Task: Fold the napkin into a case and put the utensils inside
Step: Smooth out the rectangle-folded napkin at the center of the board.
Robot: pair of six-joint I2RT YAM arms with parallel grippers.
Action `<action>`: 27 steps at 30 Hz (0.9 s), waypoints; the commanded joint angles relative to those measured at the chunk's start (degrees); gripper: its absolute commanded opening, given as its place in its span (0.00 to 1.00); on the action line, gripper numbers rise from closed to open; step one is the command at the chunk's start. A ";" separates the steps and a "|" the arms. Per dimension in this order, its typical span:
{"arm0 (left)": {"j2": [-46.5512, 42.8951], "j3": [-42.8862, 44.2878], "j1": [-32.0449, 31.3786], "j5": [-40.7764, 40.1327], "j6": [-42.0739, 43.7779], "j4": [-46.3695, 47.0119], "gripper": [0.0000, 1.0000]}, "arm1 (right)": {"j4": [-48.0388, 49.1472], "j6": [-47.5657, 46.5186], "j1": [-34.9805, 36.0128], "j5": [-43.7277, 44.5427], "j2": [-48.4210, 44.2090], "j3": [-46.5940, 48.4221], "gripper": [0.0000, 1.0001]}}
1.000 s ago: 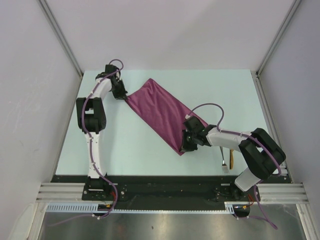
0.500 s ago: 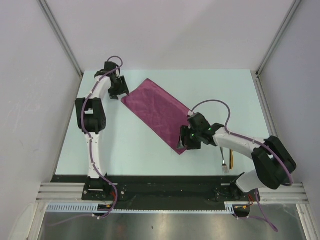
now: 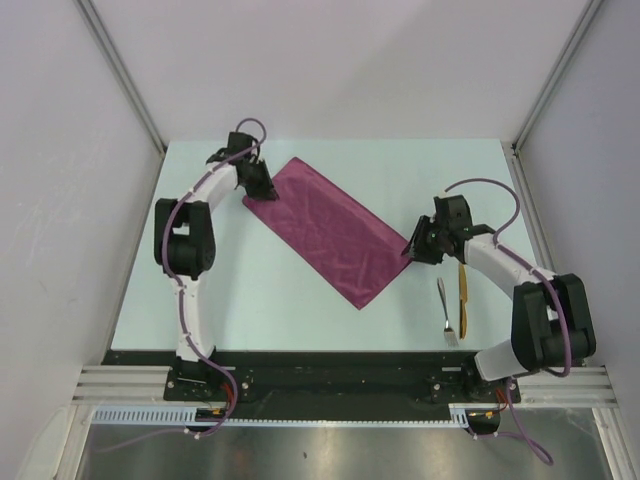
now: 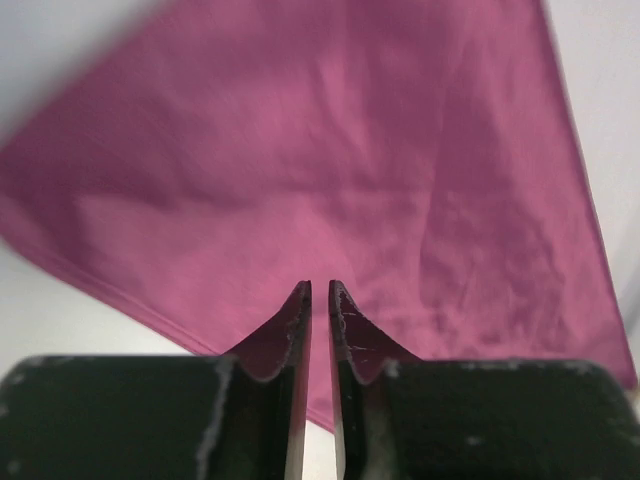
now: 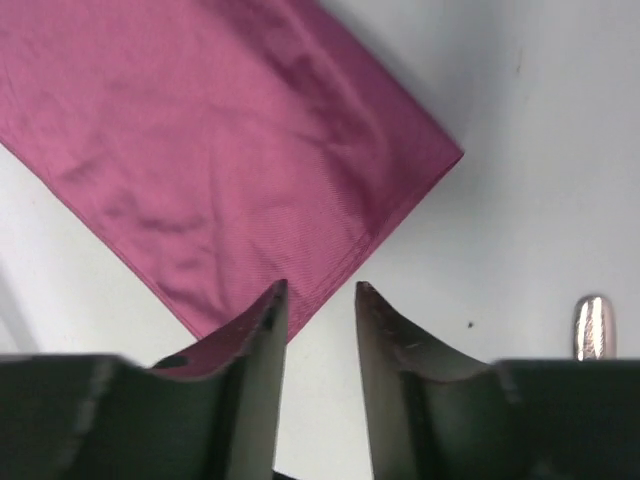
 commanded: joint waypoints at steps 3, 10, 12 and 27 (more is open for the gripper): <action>-8.29 -15.66 -7.39 14.07 -7.34 14.25 0.12 | 7.98 -2.64 -4.89 -6.98 7.24 3.21 0.26; -19.22 -38.54 -20.84 19.69 -15.25 30.42 0.00 | 10.88 -5.44 -8.59 -7.26 13.75 4.01 0.16; -20.02 -42.51 -25.07 18.30 -15.17 30.90 0.00 | 10.62 -6.06 -8.85 -7.34 14.72 4.36 0.14; -18.44 -47.35 -34.31 16.97 -16.49 34.59 0.00 | 9.12 -7.21 -10.79 -6.82 14.81 5.77 0.13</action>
